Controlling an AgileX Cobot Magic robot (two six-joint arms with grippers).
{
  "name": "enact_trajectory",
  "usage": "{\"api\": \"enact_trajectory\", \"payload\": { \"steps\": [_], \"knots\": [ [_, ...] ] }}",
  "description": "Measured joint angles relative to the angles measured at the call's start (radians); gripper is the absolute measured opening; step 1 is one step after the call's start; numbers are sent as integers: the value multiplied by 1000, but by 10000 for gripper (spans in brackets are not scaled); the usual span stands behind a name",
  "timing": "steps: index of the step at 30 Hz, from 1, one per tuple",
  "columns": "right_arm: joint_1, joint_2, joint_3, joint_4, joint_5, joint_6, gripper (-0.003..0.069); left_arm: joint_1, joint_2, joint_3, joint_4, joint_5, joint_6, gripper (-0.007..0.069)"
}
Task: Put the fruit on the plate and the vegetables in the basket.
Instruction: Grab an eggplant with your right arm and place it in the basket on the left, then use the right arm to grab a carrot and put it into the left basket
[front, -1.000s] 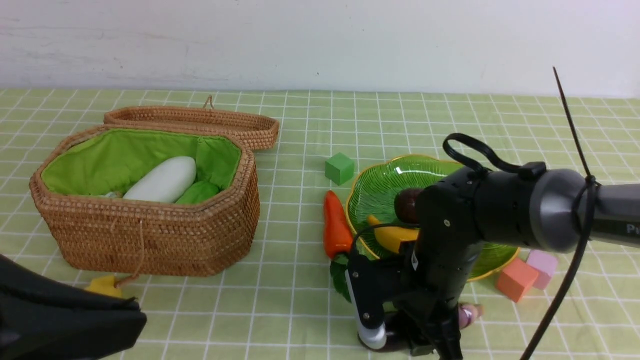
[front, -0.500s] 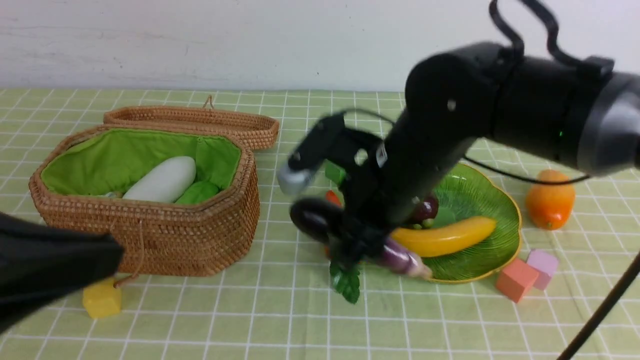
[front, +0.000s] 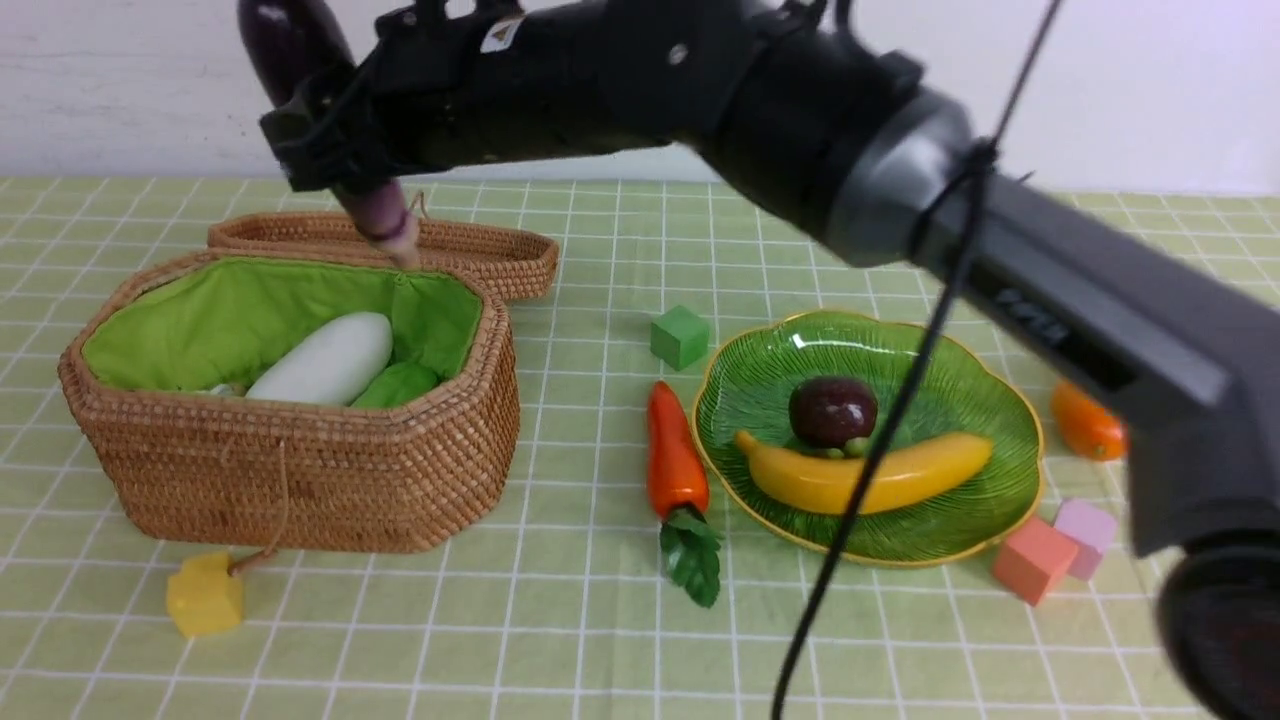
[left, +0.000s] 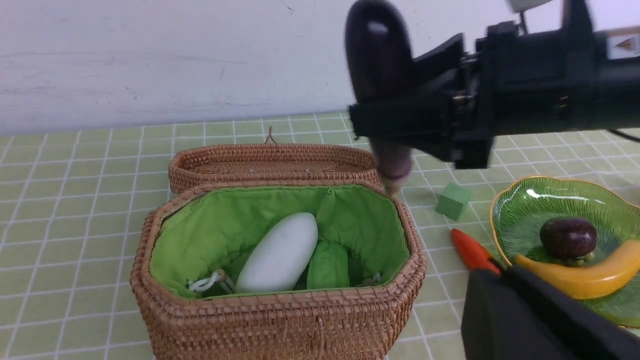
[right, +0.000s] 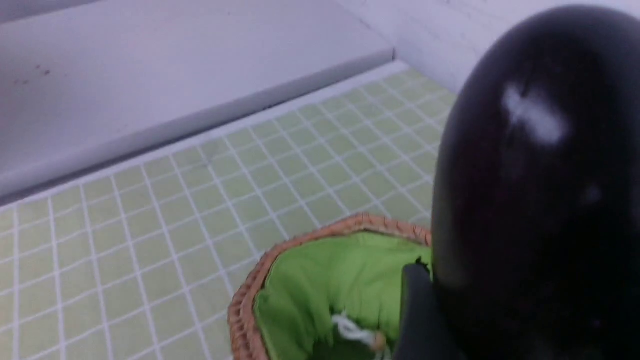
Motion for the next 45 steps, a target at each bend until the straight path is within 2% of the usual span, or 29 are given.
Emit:
{"api": "enact_trajectory", "payload": {
  "steps": [5,9,11,14,16,20,23,27,31,33,35,38,39,41,43,45],
  "knots": [
    [3,141,-78,26,-122,-96,390,0,0,0,-4,-2,-3,-13],
    [3,187,-83,27,-158,-107,399,0,0,0,-6,-13,-3,-13],
    [3,191,-83,26,-141,-107,455,0,0,0,-6,-19,-3,-13],
    [3,181,-83,24,-87,-111,600,0,0,0,-6,-23,-4,-13],
    [3,165,-83,12,-44,-111,659,0,0,0,-8,-23,-3,-13],
    [3,121,-83,-21,44,-111,672,0,0,0,-23,-25,1,-13],
    [3,67,-83,-59,160,-90,631,0,0,0,-30,-26,11,-13],
    [1,-31,-83,-182,375,105,496,0,0,0,-93,-26,77,-13],
    [-13,-146,-90,-406,621,379,250,0,1,0,-258,-30,230,-13],
    [-20,-176,-93,-535,739,495,99,0,1,0,-376,-30,326,-13],
    [-28,-184,-92,-631,797,597,8,0,1,0,-481,-28,421,-13],
    [-29,-185,-46,-706,813,756,-14,0,1,0,-606,-25,543,-13],
    [-29,-185,-46,-709,814,766,-14,0,1,0,-613,-25,543,-13],
    [-29,-185,26,-715,812,865,-3,0,1,0,-684,-23,610,-13],
    [-29,-185,90,-712,812,908,15,0,1,0,-708,-21,629,-13],
    [-36,-166,189,-702,812,973,86,0,1,0,-726,-16,648,-13]
  ]
}}
